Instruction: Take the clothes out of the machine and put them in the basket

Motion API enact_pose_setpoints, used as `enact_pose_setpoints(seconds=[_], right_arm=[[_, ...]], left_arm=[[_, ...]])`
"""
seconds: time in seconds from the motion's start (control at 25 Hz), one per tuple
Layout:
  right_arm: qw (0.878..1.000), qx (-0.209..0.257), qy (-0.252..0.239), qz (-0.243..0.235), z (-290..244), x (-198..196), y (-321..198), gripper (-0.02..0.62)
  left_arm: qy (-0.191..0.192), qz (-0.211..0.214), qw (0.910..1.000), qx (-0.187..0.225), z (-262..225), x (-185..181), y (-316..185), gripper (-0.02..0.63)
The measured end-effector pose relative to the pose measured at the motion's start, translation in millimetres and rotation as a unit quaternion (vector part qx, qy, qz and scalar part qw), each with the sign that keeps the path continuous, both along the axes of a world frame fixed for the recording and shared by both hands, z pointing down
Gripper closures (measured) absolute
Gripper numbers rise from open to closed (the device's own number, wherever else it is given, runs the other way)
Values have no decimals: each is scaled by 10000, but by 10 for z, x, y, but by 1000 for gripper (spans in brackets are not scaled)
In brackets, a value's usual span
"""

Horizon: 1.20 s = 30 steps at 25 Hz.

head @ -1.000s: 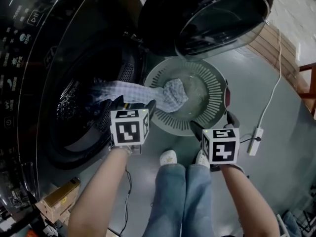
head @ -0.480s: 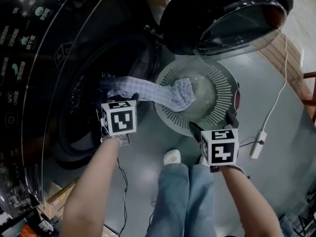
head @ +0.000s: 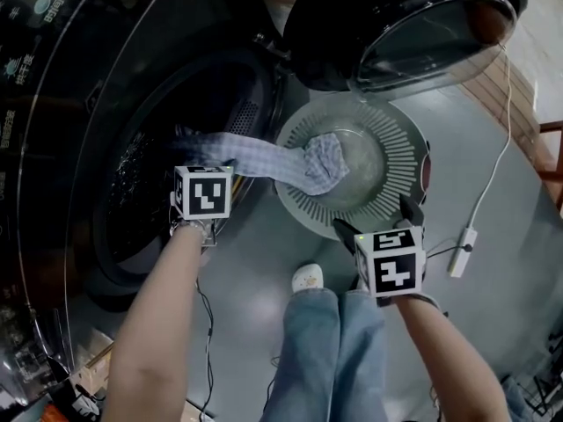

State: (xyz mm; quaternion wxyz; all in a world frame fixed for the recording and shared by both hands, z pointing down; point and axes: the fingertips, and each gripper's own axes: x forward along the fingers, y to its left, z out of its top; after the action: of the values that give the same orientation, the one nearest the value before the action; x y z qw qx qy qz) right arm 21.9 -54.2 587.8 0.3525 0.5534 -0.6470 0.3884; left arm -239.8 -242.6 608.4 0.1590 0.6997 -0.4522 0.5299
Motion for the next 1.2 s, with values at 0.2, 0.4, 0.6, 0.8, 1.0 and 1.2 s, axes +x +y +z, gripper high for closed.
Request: enact_pose_setpoints(seconds=[0.2, 0.4, 0.6, 0.8, 1.0, 1.2], right_arm=[[9999, -30, -36, 99, -11, 7, 50, 29], [10000, 2, -7, 51, -103, 32, 95, 29], [9999, 66, 14, 77, -238, 111, 124, 29], [9998, 163, 38, 136, -459, 253, 159, 29], [9994, 275, 131, 178, -629, 455, 171, 29], [9987, 301, 100, 406, -684, 625, 257, 29]], left_arm=[[253, 122, 9994, 184, -114, 158, 74, 507], [210, -119, 9995, 190, -216, 151, 146, 534], [304, -157, 9991, 262, -388, 220, 214, 534], [465, -226, 9982, 295, -578, 401, 331, 534], [713, -301, 9967, 260, -748, 624, 439, 534], [1192, -111, 9925, 233, -902, 1068, 597, 534]])
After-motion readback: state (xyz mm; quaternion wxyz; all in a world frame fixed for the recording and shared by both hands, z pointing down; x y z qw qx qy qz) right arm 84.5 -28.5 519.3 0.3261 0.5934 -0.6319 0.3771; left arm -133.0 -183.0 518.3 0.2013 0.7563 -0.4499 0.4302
